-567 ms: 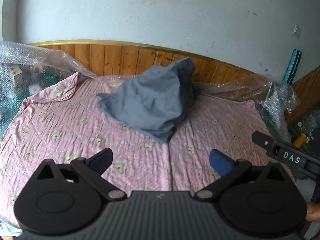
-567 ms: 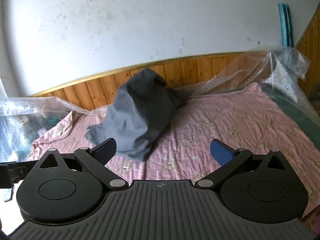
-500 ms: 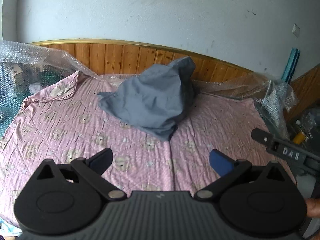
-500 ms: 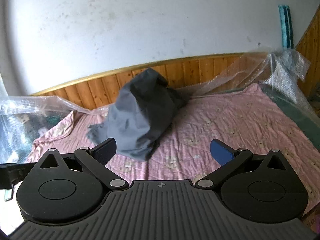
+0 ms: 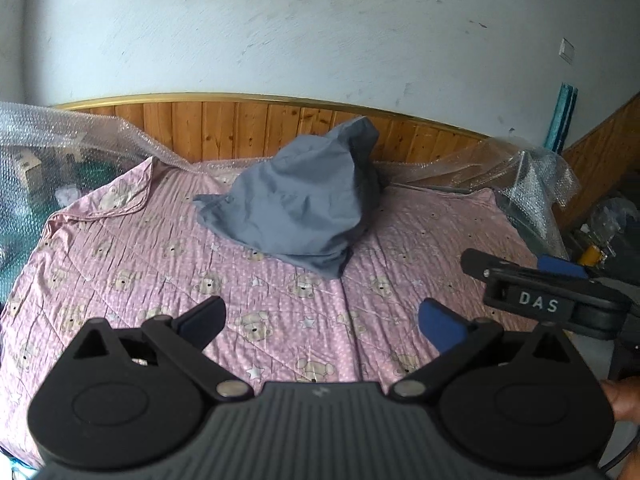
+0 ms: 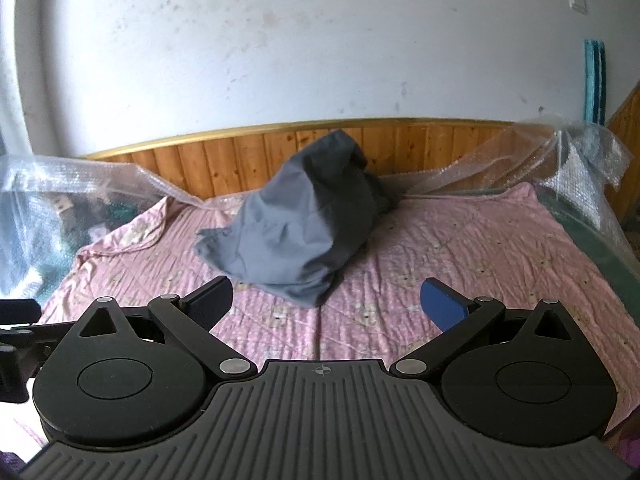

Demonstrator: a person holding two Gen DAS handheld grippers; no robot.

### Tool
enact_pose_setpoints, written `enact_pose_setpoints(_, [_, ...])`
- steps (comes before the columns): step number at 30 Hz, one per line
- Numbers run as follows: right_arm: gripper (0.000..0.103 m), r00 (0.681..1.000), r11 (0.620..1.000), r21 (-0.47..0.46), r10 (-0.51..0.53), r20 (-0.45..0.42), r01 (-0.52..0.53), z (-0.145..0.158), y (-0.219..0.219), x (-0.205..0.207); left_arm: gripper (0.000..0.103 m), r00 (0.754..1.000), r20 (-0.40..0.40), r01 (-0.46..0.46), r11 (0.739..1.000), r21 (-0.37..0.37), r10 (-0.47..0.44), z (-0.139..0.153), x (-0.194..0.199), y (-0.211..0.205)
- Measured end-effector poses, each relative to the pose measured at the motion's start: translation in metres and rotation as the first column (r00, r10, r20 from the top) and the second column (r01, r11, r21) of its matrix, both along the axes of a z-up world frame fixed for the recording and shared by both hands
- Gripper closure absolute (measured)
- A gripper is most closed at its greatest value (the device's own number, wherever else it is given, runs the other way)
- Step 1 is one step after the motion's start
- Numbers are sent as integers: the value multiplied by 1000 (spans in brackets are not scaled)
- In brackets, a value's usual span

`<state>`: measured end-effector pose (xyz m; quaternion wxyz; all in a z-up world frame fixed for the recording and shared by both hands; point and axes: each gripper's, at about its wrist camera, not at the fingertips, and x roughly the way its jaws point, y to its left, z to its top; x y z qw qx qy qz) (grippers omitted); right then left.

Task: Fold clothes
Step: 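Approach the crumpled grey shirt with both grippers open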

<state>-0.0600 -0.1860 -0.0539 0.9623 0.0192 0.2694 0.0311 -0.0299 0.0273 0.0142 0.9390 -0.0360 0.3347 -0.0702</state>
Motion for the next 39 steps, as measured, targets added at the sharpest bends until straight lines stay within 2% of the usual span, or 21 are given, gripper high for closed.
enact_pose_setpoints(16, [1, 1000, 1000, -22, -4, -13, 4, -6, -2, -1, 2, 998, -33, 54, 998, 14, -53, -5, 1, -1])
enact_pose_setpoints(25, [2, 1000, 1000, -28, 4, -12, -4, -8, 0, 2, 23, 996, -47, 76, 996, 41, -74, -16, -3, -6])
enact_pose_setpoints(28, [4, 1000, 999, -34, 3, -6, -3, -10, 2, 0, 39, 995, -47, 86, 995, 56, -84, -19, -4, -7])
enact_pose_setpoints(29, [13, 1000, 999, -32, 7, -11, -8, -11, 2, 1, 46, 995, -45, 91, 994, 63, -88, -19, -4, -8])
enact_pose_setpoints(31, [33, 1000, 999, -27, 17, -21, -18, -12, 2, 2, 66, 995, -41, 99, 992, 81, -96, -20, -5, -10])
enact_pose_setpoints(32, [47, 999, 999, -24, 22, -27, -23, -12, 3, 3, 84, 995, -37, 100, 991, 93, -96, -21, -5, -11])
enact_pose_setpoints(33, [70, 999, 999, -19, 30, -31, -31, -13, 3, 3, 98, 995, -34, 101, 990, 103, -98, -21, -5, -11])
enact_pose_setpoints(34, [80, 999, 999, -14, 38, -37, -39, -14, 3, 3, 102, 994, -29, 104, 989, 109, -101, -22, -6, -12])
enact_pose_setpoints(35, [95, 998, 999, -10, 46, -41, -47, -15, 3, 3, 102, 994, -25, 107, 988, 114, -104, -22, -6, -12])
enact_pose_setpoints(36, [103, 998, 998, -18, 54, -35, -54, -14, 4, 3, 103, 994, -21, 111, 987, 119, -109, -23, -5, -13])
enact_pose_setpoints(39, [103, 998, 997, -34, 69, -13, -69, -13, 7, 0, 103, 992, -11, 124, 984, 129, -124, -25, -3, -13])
